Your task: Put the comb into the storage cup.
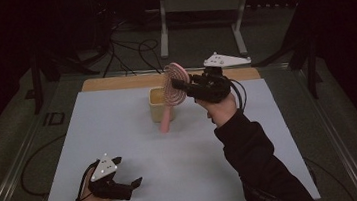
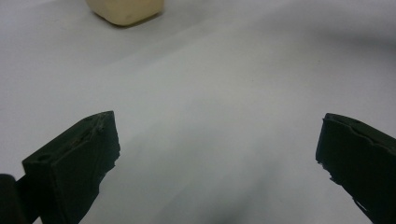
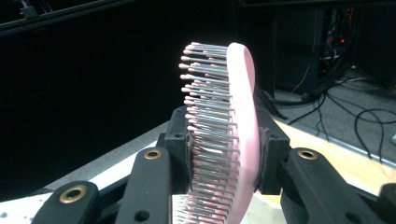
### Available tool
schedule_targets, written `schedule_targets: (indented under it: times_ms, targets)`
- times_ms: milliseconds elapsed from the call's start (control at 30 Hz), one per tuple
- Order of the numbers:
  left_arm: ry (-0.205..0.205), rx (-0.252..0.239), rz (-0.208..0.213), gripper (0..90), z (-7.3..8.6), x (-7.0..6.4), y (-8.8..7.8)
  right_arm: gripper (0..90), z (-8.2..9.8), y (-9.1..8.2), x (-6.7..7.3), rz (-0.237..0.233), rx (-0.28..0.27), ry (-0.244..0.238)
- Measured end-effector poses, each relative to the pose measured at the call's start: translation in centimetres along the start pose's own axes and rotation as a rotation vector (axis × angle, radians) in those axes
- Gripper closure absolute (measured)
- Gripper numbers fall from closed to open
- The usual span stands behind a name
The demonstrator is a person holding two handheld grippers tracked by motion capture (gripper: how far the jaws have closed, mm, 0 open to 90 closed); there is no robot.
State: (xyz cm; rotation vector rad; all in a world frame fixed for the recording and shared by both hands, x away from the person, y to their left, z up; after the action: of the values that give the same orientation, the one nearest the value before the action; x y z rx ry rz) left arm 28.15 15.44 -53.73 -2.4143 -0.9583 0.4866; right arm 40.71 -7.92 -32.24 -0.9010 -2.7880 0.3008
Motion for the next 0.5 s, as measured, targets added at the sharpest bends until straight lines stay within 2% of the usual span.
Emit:
schedule_targets:
  times_ms: [200,500]
  targets:
    - [-0.001,0.000,0.004,0.1,0.0,0.0,0.0,65.0,-0.8,0.3,-0.3,0.006,-0.009,-0.007]
    - [-0.003,-0.003,0.015,0.1,-0.1,-0.2,0.0,65.1,-2.7,1.0,-0.8,0.036,-0.021,-0.048]
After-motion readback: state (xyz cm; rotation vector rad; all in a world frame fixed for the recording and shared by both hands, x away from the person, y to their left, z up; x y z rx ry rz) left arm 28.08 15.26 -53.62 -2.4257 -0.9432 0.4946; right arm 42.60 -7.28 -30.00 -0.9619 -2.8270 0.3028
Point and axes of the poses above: each handheld gripper's, and its own axes: y roughly forward along the jaws, z roughly out of its underside, x roughly to its left, the point moved 7 cm from there along y, roughly forward along the jaws, and after that the axes turned 5 degrees about -y, right-handed, at the moved point
